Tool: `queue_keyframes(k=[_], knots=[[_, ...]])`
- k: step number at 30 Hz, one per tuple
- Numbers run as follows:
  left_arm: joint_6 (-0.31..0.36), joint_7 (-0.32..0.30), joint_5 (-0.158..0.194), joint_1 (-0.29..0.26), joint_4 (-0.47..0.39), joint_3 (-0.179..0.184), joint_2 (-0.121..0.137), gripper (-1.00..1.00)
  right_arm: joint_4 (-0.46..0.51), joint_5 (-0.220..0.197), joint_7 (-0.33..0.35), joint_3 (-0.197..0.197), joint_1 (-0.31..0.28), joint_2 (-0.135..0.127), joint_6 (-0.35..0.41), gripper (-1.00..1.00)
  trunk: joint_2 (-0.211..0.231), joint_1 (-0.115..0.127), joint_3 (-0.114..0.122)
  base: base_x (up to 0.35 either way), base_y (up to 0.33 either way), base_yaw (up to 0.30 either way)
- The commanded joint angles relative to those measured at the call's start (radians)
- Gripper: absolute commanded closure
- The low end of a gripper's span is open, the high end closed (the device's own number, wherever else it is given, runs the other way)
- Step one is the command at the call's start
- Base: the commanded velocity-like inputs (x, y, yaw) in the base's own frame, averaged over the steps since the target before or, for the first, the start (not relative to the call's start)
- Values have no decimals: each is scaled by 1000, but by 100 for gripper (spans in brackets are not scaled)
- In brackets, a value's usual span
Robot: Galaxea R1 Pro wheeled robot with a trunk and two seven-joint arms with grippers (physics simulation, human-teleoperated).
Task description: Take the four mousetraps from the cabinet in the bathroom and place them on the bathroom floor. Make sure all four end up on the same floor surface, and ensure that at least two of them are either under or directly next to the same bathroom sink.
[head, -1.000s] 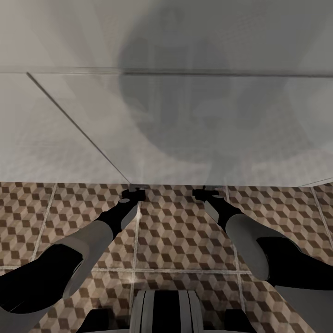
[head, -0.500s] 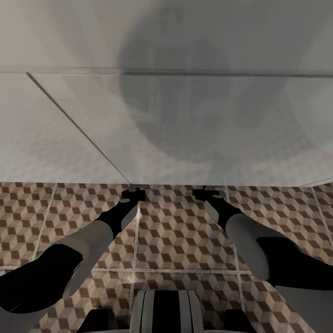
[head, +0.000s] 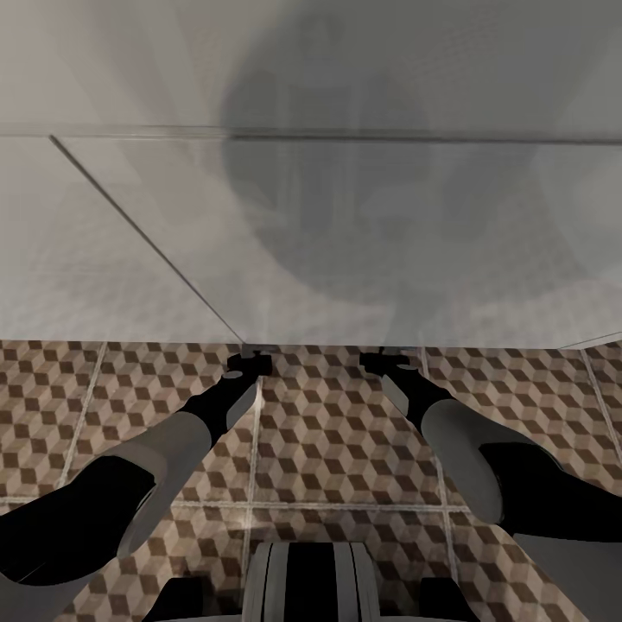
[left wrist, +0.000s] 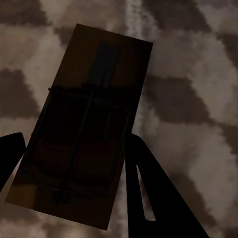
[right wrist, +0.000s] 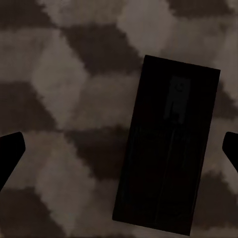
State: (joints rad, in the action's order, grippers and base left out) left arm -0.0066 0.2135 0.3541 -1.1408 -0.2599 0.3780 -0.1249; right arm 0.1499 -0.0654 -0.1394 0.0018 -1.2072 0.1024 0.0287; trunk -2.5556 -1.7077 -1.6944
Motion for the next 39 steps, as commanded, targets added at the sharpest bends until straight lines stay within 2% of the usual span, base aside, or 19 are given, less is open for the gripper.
queue_keyframes(k=[1, 19, 29, 39], knots=[[-1, 6, 9, 0, 0, 9, 0, 100, 2, -7, -3, 1, 0, 0, 2, -100, 0, 0, 0, 0, 0, 0], [-7, -15, 11, 0, 5, 9, -7, 100, 0, -10, -3, -3, 0, 0, 0, -100, 0, 0, 0, 0, 0, 0], [-6, -20, 10, 0, 6, 8, -38, 100, 0, -11, -3, -1, 0, 0, 0, -100, 0, 0, 0, 0, 0, 0], [1, -22, 10, 0, 5, 10, -43, 100, 0, -12, -3, -1, 0, 0, 2, -100, 0, 0, 0, 0, 0, 0]])
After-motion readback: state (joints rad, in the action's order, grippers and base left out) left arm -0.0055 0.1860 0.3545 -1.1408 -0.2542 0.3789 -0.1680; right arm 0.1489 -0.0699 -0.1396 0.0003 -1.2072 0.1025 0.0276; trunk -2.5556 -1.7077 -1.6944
